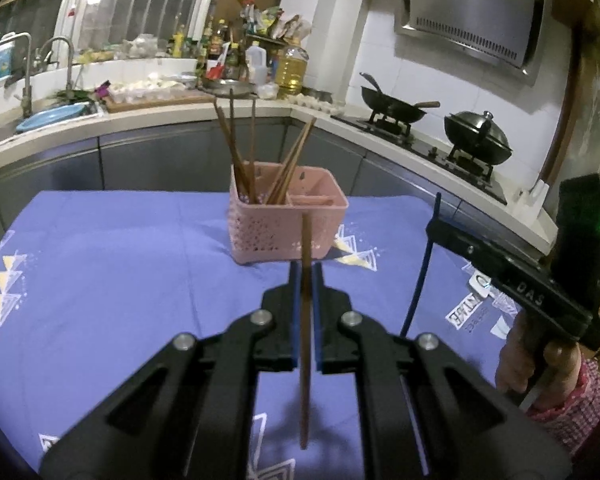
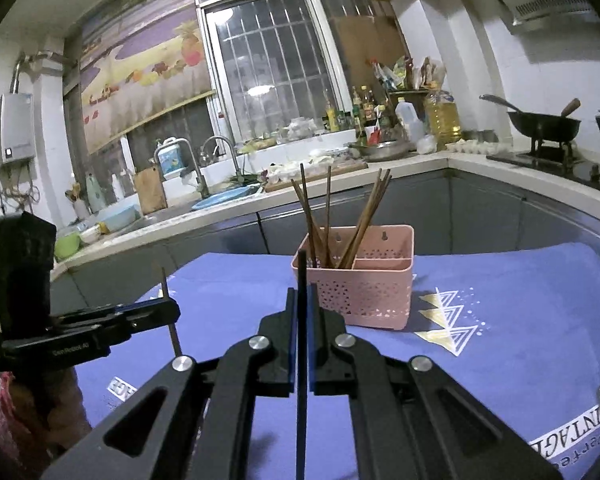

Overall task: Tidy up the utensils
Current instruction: 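Lift both chopsticks upright and carry them over the pink basket, then lower the chopsticks into the basket and open both tools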

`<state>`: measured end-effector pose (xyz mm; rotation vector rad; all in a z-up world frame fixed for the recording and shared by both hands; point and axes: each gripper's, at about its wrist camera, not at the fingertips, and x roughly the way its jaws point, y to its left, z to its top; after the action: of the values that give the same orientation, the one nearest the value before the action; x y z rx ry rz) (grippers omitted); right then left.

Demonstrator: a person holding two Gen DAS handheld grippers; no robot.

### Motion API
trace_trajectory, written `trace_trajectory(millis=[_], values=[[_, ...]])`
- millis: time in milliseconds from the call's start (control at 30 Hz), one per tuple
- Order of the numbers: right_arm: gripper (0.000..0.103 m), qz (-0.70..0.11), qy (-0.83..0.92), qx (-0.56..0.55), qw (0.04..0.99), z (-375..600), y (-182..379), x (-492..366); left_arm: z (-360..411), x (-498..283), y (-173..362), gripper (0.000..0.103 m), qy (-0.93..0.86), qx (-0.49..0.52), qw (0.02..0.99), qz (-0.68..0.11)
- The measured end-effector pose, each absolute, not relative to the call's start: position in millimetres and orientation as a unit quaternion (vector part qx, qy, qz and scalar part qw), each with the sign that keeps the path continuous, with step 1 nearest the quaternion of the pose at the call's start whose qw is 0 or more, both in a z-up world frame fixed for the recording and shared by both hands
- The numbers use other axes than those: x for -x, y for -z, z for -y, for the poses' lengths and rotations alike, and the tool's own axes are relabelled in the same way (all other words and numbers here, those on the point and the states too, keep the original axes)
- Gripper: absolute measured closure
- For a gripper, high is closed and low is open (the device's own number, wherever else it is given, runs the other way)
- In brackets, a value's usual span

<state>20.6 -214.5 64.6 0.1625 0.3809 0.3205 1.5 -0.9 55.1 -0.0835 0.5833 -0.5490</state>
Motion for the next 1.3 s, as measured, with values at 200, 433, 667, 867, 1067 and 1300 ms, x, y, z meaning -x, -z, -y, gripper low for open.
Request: trace_trajectory(millis=[200,433,667,867,1067,1300], values=[[0.098,-0.152,-0.161,-0.096,0.97,227,-105,-47,3,-29,-109,0.098,0.279,0.051,0.928,-0.243],[0.098,-0.081,-0.139,-0.112,0.981,237,-165,-112,26,-92,-181,0.098,0.235,0.051,0.956,-0.167],[0.098,-0.029,-0.101,-0.124,0.987,240,-178,-175,43,-149,-198,0.098,0.196,0.051,0.971,-0.129],[0.098,-0.078,-0.098,-0.104,0.987,231,-136,-225,57,-189,-161,0.098,0.181,0.024,0.97,-0.159],[0.098,-0.123,-0.109,-0.1,0.981,224,-103,-235,63,-213,-121,0.098,0.178,0.02,0.961,-0.209],[0.086,-0.154,-0.118,-0.101,0.976,217,-95,-223,71,-208,-98,0.086,0.182,0.014,0.947,-0.265]])
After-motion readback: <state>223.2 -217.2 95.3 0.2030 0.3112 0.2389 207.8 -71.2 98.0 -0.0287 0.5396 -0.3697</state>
